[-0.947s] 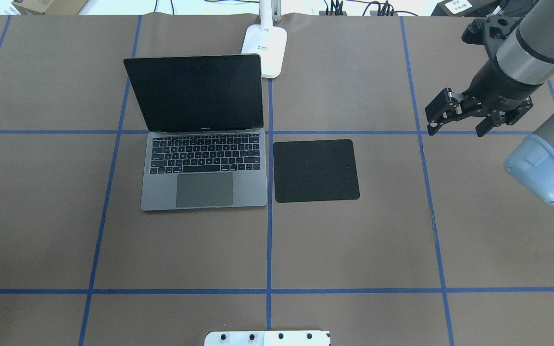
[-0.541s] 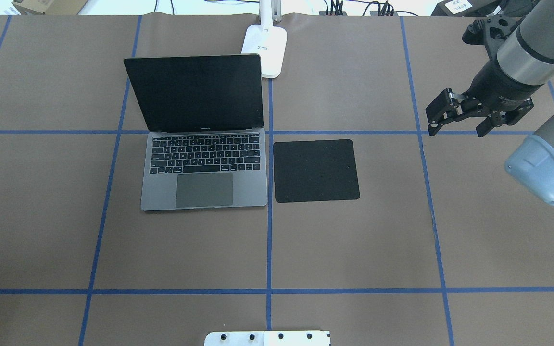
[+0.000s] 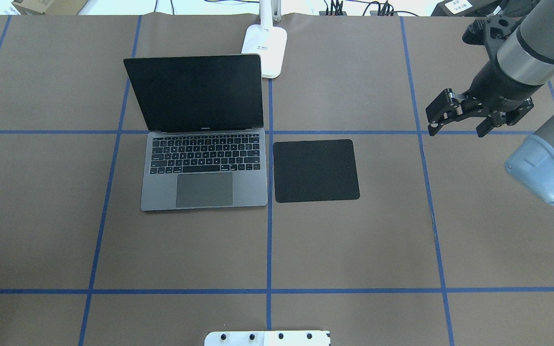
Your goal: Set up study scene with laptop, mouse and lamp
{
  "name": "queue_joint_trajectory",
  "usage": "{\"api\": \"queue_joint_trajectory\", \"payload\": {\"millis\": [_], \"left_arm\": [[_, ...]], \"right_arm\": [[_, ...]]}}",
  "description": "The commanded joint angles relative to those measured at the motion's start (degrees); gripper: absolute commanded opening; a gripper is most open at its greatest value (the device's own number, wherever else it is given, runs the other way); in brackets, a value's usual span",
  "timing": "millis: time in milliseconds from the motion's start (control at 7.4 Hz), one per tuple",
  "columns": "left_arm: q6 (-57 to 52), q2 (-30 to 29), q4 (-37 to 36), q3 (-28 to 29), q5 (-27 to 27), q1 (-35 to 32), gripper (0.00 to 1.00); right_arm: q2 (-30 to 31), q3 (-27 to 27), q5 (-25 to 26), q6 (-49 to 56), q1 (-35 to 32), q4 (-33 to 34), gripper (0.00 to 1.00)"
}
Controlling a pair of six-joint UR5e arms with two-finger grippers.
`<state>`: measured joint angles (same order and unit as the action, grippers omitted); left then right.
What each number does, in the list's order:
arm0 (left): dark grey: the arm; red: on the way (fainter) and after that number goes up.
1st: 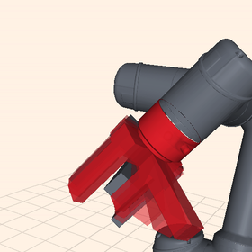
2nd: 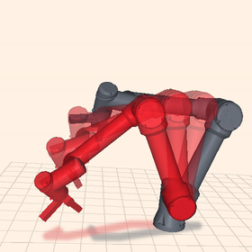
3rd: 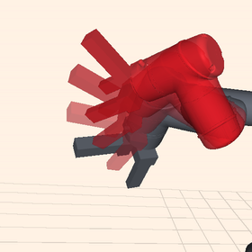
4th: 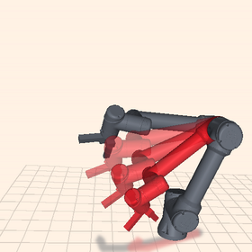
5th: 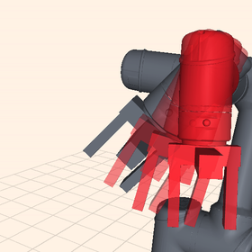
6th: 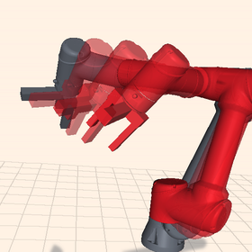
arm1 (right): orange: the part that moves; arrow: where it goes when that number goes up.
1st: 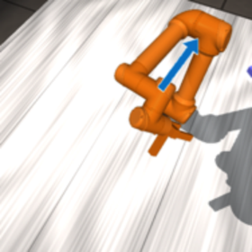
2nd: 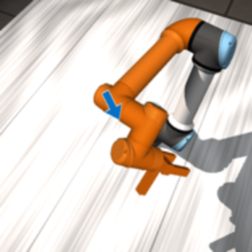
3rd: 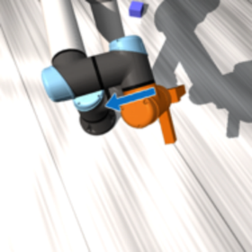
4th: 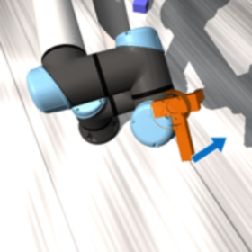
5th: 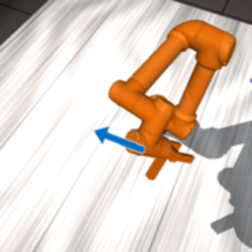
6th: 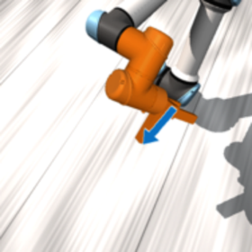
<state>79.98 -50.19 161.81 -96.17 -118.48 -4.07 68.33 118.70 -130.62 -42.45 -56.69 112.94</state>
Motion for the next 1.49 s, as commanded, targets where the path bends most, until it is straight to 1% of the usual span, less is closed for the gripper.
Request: {"api": "queue_joint_trajectory", "payload": {"millis": [0,135,270,406,541,676,811,947,1082,1217,1352], "left_arm": [[1.1,-0.2,0.0,0.1,0.1,0.6,0.75],[1.1,-0.2,0.0,0.3,0.1,0.6,0.74],[1.1,-0.2,0.0,0.5,0.1,0.6,0.69],[1.2,-0.2,0.1,0.5,0.1,0.6,0.6],[1.6,-0.1,0.2,0.5,0.1,0.6,0.48],[1.7,-0.1,0.3,0.5,0.0,0.6,0.41],[2.7,-0.1,1.0,0.4,0.0,0.6,0.36],[2.8,0.1,2.1,0.3,0.0,0.5,0.34],[3.5,0.1,2.8,-0.3,0.0,0.3,0.34],[5.3,-0.1,3.7,-1.5,-0.1,0.3,0.34],[6.4,0.2,3.7,-4.0,-0.2,0.2,0.34]], "right_arm": [[-0.1,0.0,0.0,0.0,0.0,0.0,1.0],[-0.1,0.0,0.0,0.0,0.0,0.0,1.0],[-0.1,0.0,-0.1,0.0,0.0,0.0,1.0],[-0.1,0.0,0.0,0.0,0.0,0.0,1.0],[-0.1,0.0,0.0,0.0,0.0,0.0,1.0],[-0.1,0.0,-0.1,0.0,0.0,0.0,1.0],[-0.1,0.0,0.0,0.0,0.0,0.0,1.0],[-0.1,0.0,-0.1,0.0,0.0,0.0,1.0],[-0.1,0.0,-0.1,0.0,0.0,-0.1,1.0],[0.0,0.0,-0.2,0.0,0.0,-0.1,1.0],[-0.1,0.0,-0.2,0.0,0.0,-0.1,1.0]]}}
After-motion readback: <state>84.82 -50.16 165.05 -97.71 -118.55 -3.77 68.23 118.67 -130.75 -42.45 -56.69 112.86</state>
